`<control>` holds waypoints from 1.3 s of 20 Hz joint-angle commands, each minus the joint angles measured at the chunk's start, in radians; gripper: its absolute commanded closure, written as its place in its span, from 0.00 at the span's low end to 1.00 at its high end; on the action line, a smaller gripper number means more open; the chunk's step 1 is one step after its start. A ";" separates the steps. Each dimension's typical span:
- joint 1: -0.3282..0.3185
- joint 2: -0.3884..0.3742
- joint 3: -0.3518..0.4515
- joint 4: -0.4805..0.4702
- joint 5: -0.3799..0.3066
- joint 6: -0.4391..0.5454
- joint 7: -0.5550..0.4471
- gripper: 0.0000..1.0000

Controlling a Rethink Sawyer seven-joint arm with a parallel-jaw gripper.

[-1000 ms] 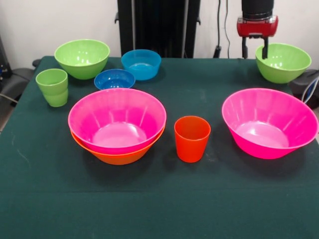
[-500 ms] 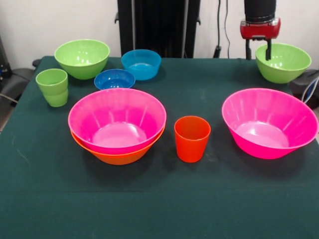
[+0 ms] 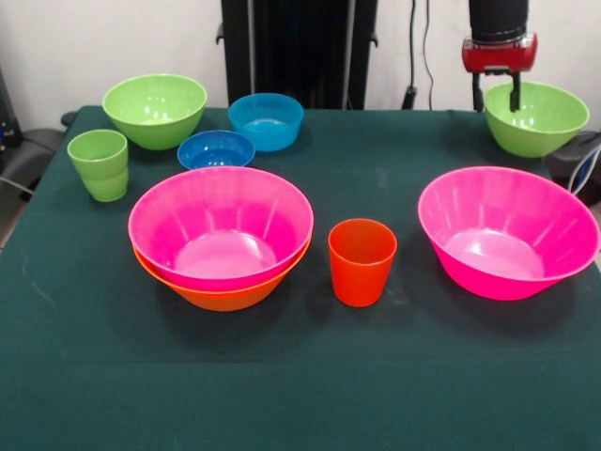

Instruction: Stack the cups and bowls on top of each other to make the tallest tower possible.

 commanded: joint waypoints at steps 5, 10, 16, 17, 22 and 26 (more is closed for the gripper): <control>-0.010 0.112 0.043 -0.136 0.014 -0.065 0.184 0.00; -0.019 0.135 0.028 -0.157 -0.001 -0.071 0.164 0.00; -0.013 0.149 0.005 -0.174 -0.016 -0.087 0.145 0.00; -0.011 0.149 0.000 -0.177 -0.018 -0.089 0.140 0.00; 0.042 0.130 -0.052 -0.173 0.032 -0.103 0.139 1.00; 0.060 0.091 -0.071 -0.146 0.073 -0.083 0.164 1.00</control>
